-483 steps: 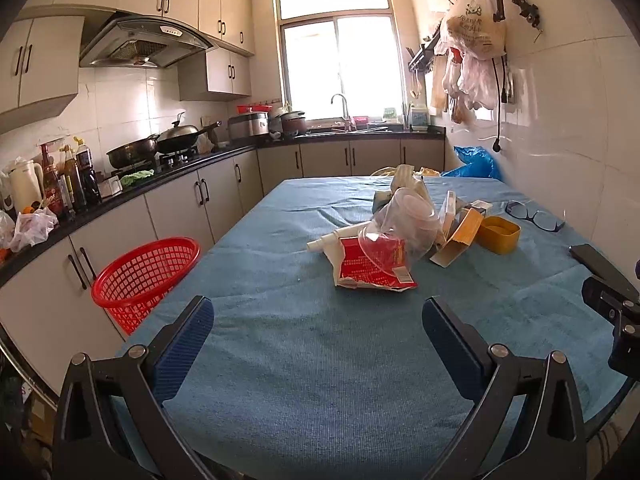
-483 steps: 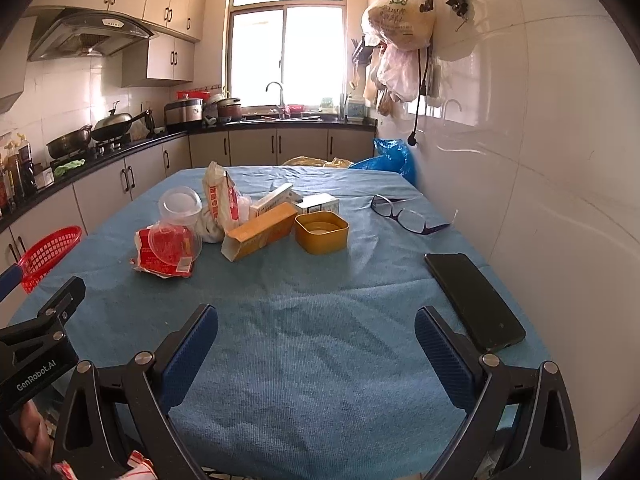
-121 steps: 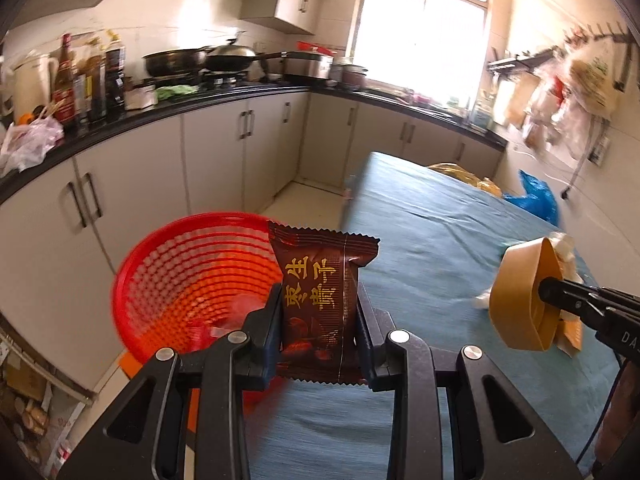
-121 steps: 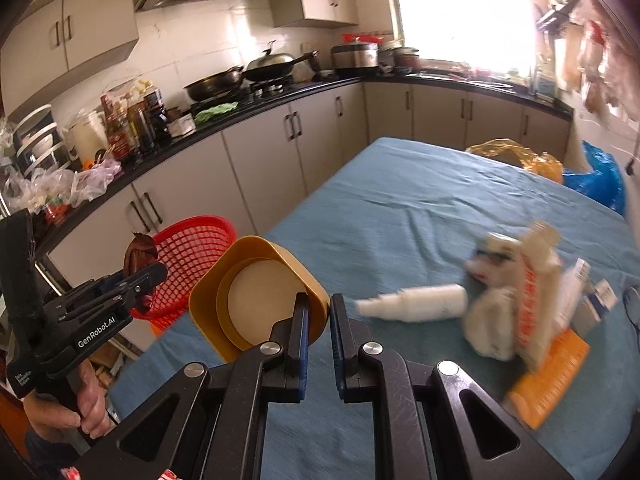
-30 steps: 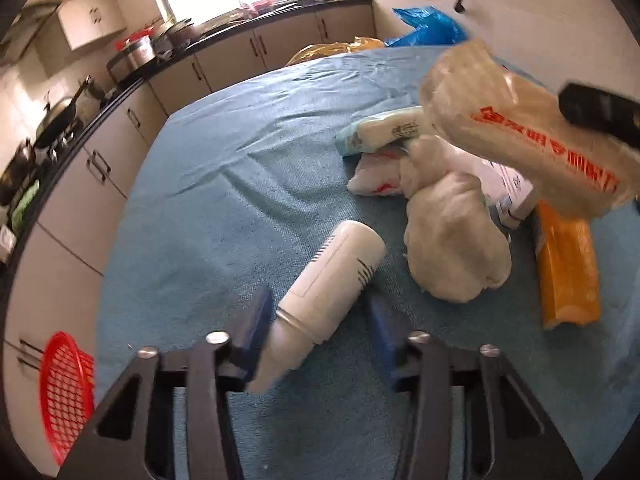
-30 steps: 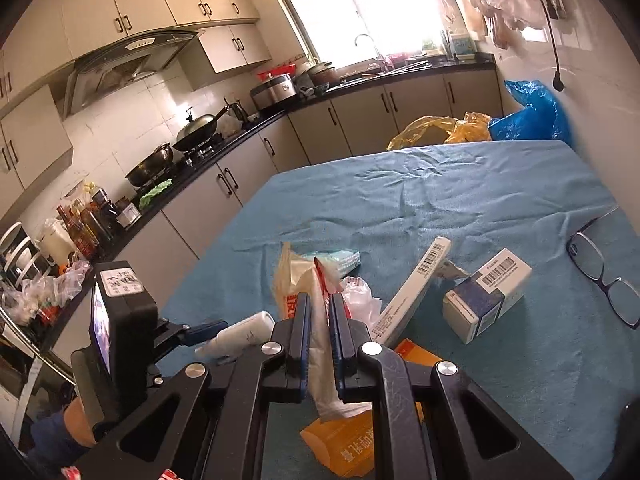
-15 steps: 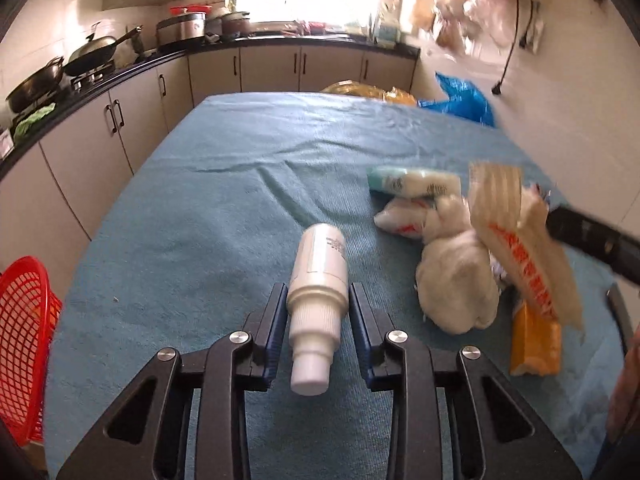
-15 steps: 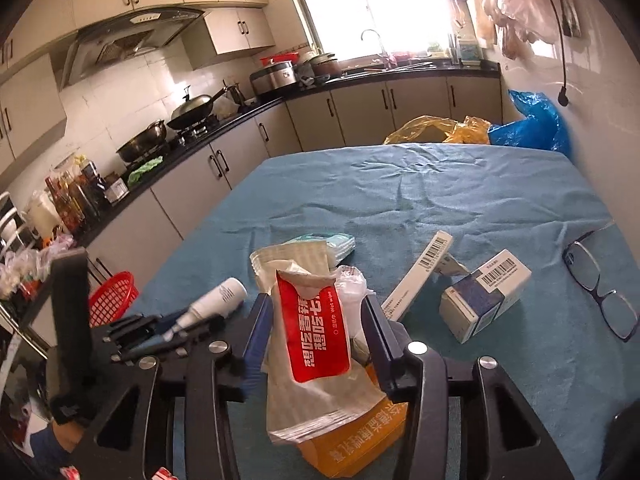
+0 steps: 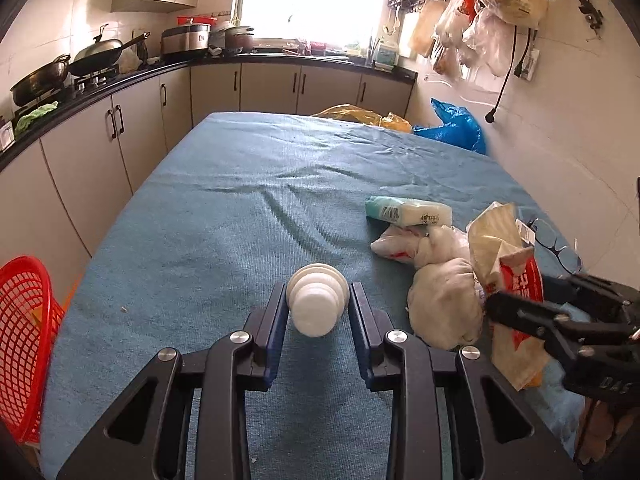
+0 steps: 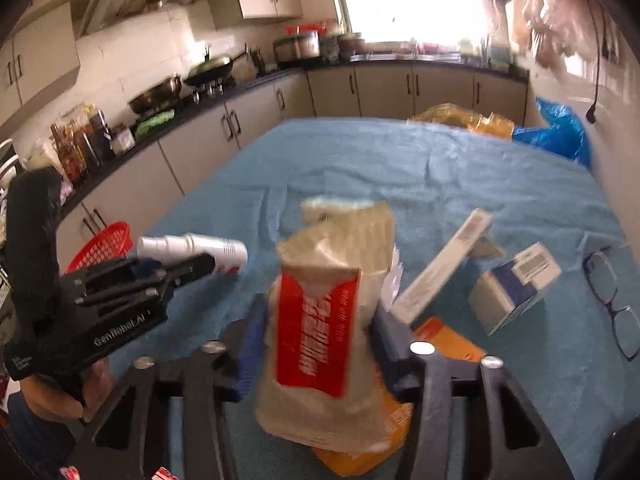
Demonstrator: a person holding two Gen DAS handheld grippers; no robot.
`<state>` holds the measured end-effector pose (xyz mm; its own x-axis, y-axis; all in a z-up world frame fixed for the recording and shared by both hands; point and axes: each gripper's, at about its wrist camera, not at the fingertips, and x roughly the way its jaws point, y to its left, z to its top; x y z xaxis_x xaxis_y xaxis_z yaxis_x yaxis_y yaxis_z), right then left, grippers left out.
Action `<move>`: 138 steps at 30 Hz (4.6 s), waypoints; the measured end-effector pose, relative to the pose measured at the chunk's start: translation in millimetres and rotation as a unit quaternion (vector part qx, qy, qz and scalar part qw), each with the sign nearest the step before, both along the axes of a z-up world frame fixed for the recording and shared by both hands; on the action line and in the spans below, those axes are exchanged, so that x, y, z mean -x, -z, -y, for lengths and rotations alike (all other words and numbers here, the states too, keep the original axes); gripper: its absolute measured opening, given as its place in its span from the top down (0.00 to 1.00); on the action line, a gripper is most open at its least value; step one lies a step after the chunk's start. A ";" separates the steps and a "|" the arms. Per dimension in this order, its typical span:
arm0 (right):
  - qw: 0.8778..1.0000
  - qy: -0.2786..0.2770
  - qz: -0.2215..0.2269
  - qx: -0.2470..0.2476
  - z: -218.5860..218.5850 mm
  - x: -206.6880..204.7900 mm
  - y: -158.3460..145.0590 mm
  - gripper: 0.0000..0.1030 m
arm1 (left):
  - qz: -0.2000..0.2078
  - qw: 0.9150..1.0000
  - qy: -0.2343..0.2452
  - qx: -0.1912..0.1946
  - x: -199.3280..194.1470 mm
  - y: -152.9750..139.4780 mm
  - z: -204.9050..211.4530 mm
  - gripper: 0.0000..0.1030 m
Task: Collect trash
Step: 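Lift the spray bottle with the left gripper while the right holds the paper bag, then carry the spray bottle and paper bag over the red basket with both grippers, then open both grippers over the red basket to drop the bottle and bag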
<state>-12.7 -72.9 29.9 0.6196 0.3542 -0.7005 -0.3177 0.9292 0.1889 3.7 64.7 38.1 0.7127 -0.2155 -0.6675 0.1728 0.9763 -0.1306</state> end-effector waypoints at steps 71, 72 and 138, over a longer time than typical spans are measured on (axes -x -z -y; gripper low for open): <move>0.996 0.026 0.064 -0.064 12.0 15.4 -24.6 0.57 | 0.035 0.999 -0.006 0.021 27.1 -31.8 -9.1 0.72; 0.995 0.027 0.065 -0.065 10.8 16.9 -25.8 0.57 | 0.036 0.999 -0.006 0.021 30.2 -33.6 -10.2 0.72; 0.983 -0.160 -0.015 -0.087 -260.3 -22.4 -49.2 0.44 | 0.044 0.967 -0.239 0.070 121.8 -29.1 -270.9 0.47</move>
<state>9.6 187.3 79.1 0.4374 0.6437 -0.6280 -0.5802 0.7355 0.3498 -118.1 335.7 67.2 0.8059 0.0697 -0.5880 -0.2785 0.9210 -0.2724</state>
